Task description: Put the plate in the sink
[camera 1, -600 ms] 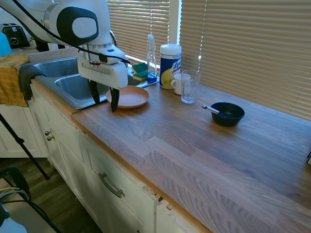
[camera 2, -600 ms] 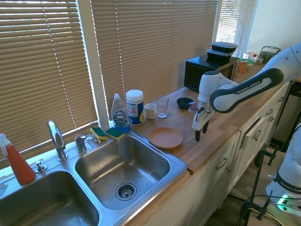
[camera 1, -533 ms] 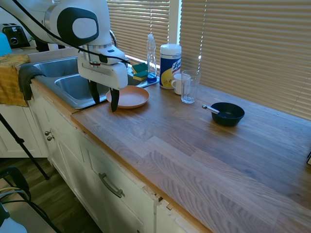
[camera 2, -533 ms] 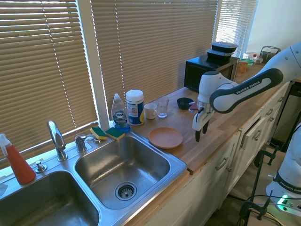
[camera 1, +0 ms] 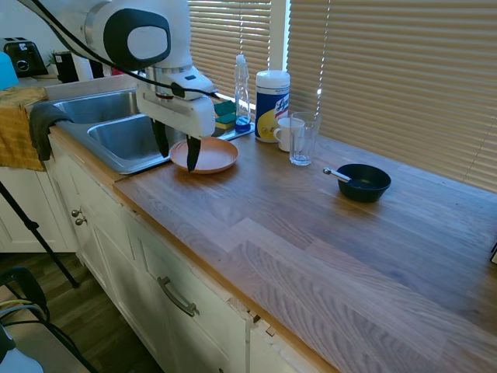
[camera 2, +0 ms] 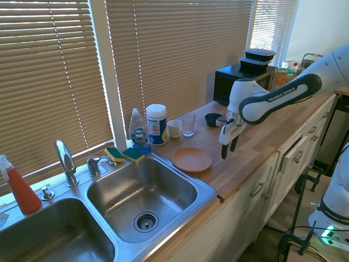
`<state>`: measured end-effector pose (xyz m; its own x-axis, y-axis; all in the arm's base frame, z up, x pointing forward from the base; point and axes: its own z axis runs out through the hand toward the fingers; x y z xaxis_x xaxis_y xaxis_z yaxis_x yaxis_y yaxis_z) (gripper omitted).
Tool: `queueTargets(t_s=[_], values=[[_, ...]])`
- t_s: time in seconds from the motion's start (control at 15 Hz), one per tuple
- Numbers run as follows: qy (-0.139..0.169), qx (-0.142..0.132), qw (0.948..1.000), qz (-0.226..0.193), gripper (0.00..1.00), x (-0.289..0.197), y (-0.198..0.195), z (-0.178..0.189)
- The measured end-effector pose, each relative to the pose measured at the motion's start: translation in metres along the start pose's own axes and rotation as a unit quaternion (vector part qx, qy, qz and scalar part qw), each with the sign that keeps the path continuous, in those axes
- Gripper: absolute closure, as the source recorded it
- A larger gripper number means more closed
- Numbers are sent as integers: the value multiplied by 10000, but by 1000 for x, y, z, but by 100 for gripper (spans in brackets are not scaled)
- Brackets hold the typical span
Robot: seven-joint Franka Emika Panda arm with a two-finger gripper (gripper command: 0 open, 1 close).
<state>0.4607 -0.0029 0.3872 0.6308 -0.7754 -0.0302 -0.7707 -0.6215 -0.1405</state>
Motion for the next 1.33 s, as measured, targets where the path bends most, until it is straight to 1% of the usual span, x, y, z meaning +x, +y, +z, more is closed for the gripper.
queueTargets(t_s=[0.33,0.67,0.87,1.33], values=[[-164,236,9992,287,0,45,-24,5],[-414,429,9964,596,0,84,-25,24],[-502,433,9957,648,0,98,-33,32],[-903,403,9935,560,0,114,-53,54]])
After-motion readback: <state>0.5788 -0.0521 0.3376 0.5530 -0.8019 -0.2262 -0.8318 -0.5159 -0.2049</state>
